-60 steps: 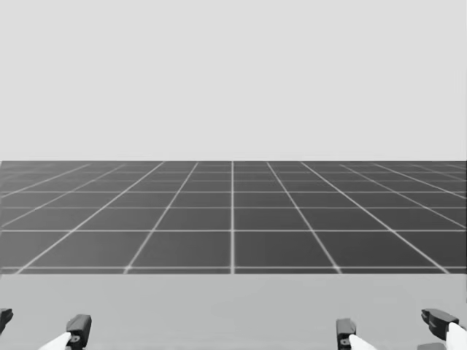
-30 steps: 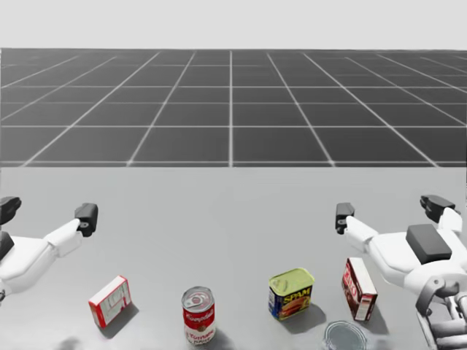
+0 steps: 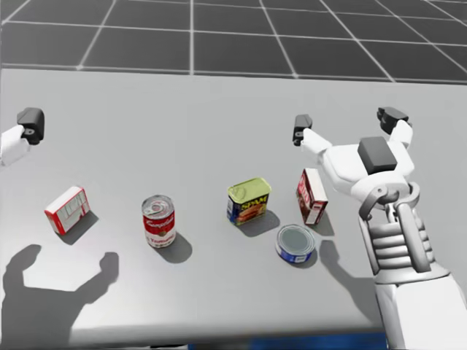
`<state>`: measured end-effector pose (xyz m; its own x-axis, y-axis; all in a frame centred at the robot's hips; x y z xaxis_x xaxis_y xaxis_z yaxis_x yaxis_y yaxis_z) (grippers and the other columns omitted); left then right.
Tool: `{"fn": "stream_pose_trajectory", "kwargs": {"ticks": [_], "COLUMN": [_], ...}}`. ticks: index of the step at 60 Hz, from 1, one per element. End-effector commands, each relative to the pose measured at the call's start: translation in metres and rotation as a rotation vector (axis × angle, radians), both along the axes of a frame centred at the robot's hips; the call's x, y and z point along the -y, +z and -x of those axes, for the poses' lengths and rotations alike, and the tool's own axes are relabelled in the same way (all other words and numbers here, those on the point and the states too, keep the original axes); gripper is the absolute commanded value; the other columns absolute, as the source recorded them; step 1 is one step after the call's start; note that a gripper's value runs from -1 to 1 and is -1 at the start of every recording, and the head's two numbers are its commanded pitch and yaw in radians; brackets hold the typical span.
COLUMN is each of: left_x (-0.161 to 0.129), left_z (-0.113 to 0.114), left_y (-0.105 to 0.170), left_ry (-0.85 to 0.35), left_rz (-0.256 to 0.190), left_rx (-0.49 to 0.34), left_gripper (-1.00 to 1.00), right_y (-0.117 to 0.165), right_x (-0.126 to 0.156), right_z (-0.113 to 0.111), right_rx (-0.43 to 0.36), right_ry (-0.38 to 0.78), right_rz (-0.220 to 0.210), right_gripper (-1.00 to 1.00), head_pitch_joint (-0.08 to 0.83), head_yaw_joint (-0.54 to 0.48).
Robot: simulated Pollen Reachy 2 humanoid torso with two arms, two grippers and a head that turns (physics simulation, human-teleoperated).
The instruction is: Lift the meat can off the table.
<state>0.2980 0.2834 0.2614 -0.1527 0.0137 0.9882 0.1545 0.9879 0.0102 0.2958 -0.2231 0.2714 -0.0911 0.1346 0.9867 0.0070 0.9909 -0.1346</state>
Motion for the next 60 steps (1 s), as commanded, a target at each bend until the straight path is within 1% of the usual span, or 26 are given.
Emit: {"fn": "stream_pose_trajectory", "kwargs": {"ticks": [1,3,9,12,16,17,18,19,20,22,24,25,26,28,30,32,36,40,44,49,51,55,56,60], "left_x": [0.001,0.002,0.002,0.002,0.003,0.003,0.003,0.003,0.002,0.002,0.002,0.002,0.002,0.002,0.002,0.002,0.002,0.002,0.002,0.002,0.001,0.001,0.001,0.002], "left_z": [0.001,0.002,0.002,0.002,0.002,0.002,0.002,0.002,0.002,0.002,0.002,0.002,0.002,0.003,0.003,0.003,0.003,0.003,0.003,0.003,0.003,0.003,0.002,0.002], "left_y": [0.001,0.001,0.002,0.002,0.002,0.002,0.002,0.002,0.002,0.002,0.002,0.002,0.002,0.003,0.002,0.002,0.002,0.002,0.002,0.001,0.001,0.001,0.001,0.001], "left_ry": [-0.003,-0.003,-0.003,-0.001,-0.001,0.0,0.0,0.0,0.001,0.002,0.003,0.004,0.005,0.006,0.006,0.007,0.007,0.007,0.006,0.007,0.008,0.009,0.009,0.009], "left_rz": [0.0,0.002,0.004,0.007,0.01,0.01,0.012,0.012,0.015,0.018,0.019,0.021,0.022,0.025,0.027,0.028,0.028,0.027,0.024,0.025,0.024,0.025,0.024,0.022], "left_rx": [0.002,0.002,0.001,-0.001,-0.003,-0.003,-0.004,-0.004,-0.006,-0.006,-0.007,-0.008,-0.008,-0.01,-0.011,-0.012,-0.014,-0.015,-0.016,-0.018,-0.018,-0.018,-0.018,-0.019], "left_gripper": [-1.0,-1.0,-1.0,-1.0,-1.0,-1.0,-1.0,-1.0,-1.0,-1.0,-1.0,-1.0,-1.0,-1.0,-1.0,-1.0,-1.0,-1.0,-1.0,-1.0,-1.0,-1.0,-1.0,-1.0], "right_y": [0.0,0.0,0.002,0.003,0.004,0.005,0.007,0.007,0.007,0.009,0.009,0.009,0.009,0.007,0.006,0.005,0.001,-0.001,-0.005,-0.007,-0.009,-0.016,-0.02,-0.028], "right_x": [-0.006,-0.007,-0.012,-0.013,-0.013,-0.012,-0.011,-0.011,-0.011,-0.011,-0.012,-0.014,-0.015,-0.018,-0.02,-0.023,-0.026,-0.029,-0.036,-0.044,-0.046,-0.051,-0.053,-0.055], "right_z": [0.003,0.005,0.009,0.01,0.011,0.011,0.012,0.012,0.013,0.017,0.019,0.023,0.025,0.029,0.034,0.04,0.048,0.055,0.065,0.072,0.073,0.073,0.072,0.069], "right_rx": [0.017,0.007,0.017,0.014,0.012,0.005,-0.018,-0.018,-0.034,-0.057,-0.069,-0.091,-0.096,-0.097,-0.107,-0.133,-0.135,-0.155,-0.161,-0.184,-0.188,-0.198,-0.219,-0.244], "right_ry": [0.003,0.028,0.032,0.047,0.046,0.053,0.076,0.076,0.095,0.129,0.154,0.191,0.203,0.242,0.274,0.297,0.338,0.373,0.423,0.464,0.463,0.457,0.456,0.456], "right_rz": [0.028,0.018,0.035,0.027,0.028,0.014,-0.02,-0.02,-0.04,-0.067,-0.081,-0.101,-0.105,-0.1,-0.118,-0.163,-0.158,-0.168,-0.158,-0.168,-0.174,-0.166,-0.159,-0.149], "right_gripper": [-1.0,-1.0,-1.0,-1.0,-1.0,-1.0,-1.0,-1.0,-1.0,-1.0,-1.0,-1.0,-1.0,-1.0,-1.0,-1.0,-1.0,-1.0,-1.0,-1.0,-1.0,-1.0,-1.0,-1.0], "head_pitch_joint": [0.613,0.621,0.627,0.629,0.628,0.627,0.627,0.627,0.626,0.624,0.624,0.623,0.623,0.623,0.624,0.624,0.625,0.626,0.626,0.626,0.626,0.625,0.626,0.628], "head_yaw_joint": [-0.16,-0.16,-0.17,-0.17,-0.17,-0.17,-0.17,-0.17,-0.17,-0.17,-0.17,-0.17,-0.17,-0.17,-0.16,-0.16,-0.16,-0.16,-0.16,-0.17,-0.17,-0.17,-0.17,-0.17]}}
